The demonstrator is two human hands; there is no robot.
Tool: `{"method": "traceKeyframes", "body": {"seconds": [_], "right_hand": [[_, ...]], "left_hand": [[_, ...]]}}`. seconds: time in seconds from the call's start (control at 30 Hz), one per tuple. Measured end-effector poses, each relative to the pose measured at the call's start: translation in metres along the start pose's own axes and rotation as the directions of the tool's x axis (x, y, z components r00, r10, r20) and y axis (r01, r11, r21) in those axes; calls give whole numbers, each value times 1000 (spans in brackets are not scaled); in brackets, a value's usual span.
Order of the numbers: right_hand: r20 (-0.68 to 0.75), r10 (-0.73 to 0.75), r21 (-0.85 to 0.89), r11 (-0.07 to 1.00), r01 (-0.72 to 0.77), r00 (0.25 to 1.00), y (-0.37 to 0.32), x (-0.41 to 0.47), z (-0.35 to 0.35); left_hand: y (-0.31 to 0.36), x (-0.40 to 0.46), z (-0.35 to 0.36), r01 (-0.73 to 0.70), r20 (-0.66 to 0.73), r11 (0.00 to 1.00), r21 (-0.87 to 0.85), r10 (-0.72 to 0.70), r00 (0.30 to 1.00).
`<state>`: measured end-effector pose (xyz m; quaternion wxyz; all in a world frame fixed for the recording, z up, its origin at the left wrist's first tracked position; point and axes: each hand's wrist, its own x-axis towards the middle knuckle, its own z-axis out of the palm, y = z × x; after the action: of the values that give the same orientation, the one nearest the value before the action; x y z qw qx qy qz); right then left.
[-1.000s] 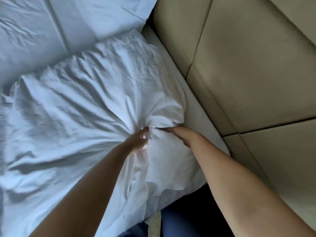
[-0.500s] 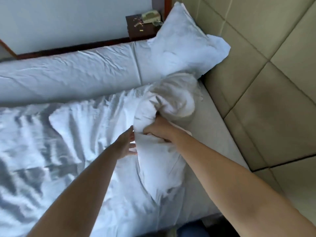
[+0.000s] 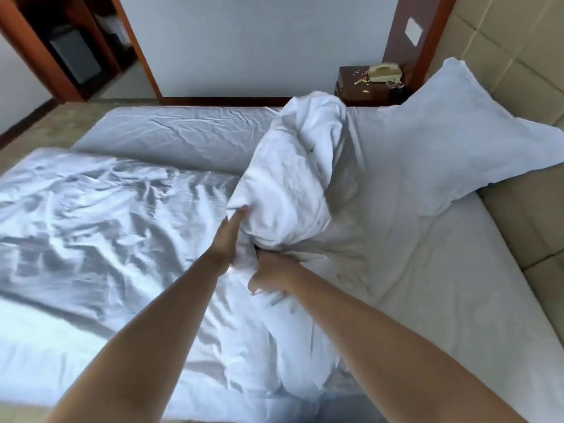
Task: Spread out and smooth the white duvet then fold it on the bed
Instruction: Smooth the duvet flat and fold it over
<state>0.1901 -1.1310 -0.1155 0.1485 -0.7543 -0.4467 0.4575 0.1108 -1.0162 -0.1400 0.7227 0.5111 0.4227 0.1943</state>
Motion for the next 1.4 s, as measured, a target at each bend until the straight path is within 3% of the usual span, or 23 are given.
{"method": "traceKeyframes", "body": {"seconds": [0.1,0.17,0.23,0.33,0.43,0.5,0.77,0.87,1.0,1.07,1.1,1.17,1.2,1.23,1.27,1.3,1.33,1.37,1.4], "right_hand": [[60,55,-85,995,-49,997,-6,7,20],[85,98,-95,991,-90,992,-2,16,25],[106,121,-120,987,-108,987,5,25,27],[99,132,-150,982,-116,986,19,35,26],[59,114,-134,985,-105,992,19,49,19],[20,78,-125,989,-75,997,6,60,13],[-122,-32,-153,988,13,992,-105,109,31],[-140,-69,-143,989,49,988,-148,137,61],[29,43,-250,968,-35,999,-167,176,118],[115,35,-257,966,-4,993,-164,182,151],[82,-18,-193,981,34,996,-165,180,163],[-179,-177,-82,983,165,968,-168,172,177],[-384,-267,-99,964,248,884,-167,168,180],[-584,-330,-165,943,290,742,-165,164,179],[-733,-344,-239,938,251,587,-162,161,177],[-822,-296,-252,955,154,487,-158,157,172],[-863,-183,-183,982,46,470,-153,152,168],[-846,-17,-61,996,-66,532,-148,145,165],[-741,161,52,982,-183,652,-140,136,167]], "left_hand": [[-3,11,-8,-59,-36,949,310,73,997],[-11,27,-8,-1,-56,898,439,28,998],[-20,39,-2,40,20,828,560,-62,998],[-30,53,13,81,20,671,737,-141,990],[-24,68,14,-16,34,401,916,-38,999],[-8,79,4,-76,70,324,943,32,997],[68,98,-103,-285,178,451,846,265,948],[81,103,-162,-311,182,490,814,293,939],[57,112,-248,-31,-29,550,834,101,994],[31,106,-281,127,-104,651,749,-75,992],[18,102,-291,208,-118,694,689,-176,977],[-4,93,-301,335,-116,730,595,-334,935],[-15,90,-302,371,-97,735,567,-388,917],[-22,84,-301,390,-72,738,551,-424,903],[-26,77,-297,398,-42,744,536,-447,893],[-29,70,-292,410,-14,754,512,-471,882],[-33,64,-288,424,9,766,484,-489,872],[-36,56,-283,426,35,776,465,-496,867],[-36,46,-277,422,60,783,457,-500,864]]}}
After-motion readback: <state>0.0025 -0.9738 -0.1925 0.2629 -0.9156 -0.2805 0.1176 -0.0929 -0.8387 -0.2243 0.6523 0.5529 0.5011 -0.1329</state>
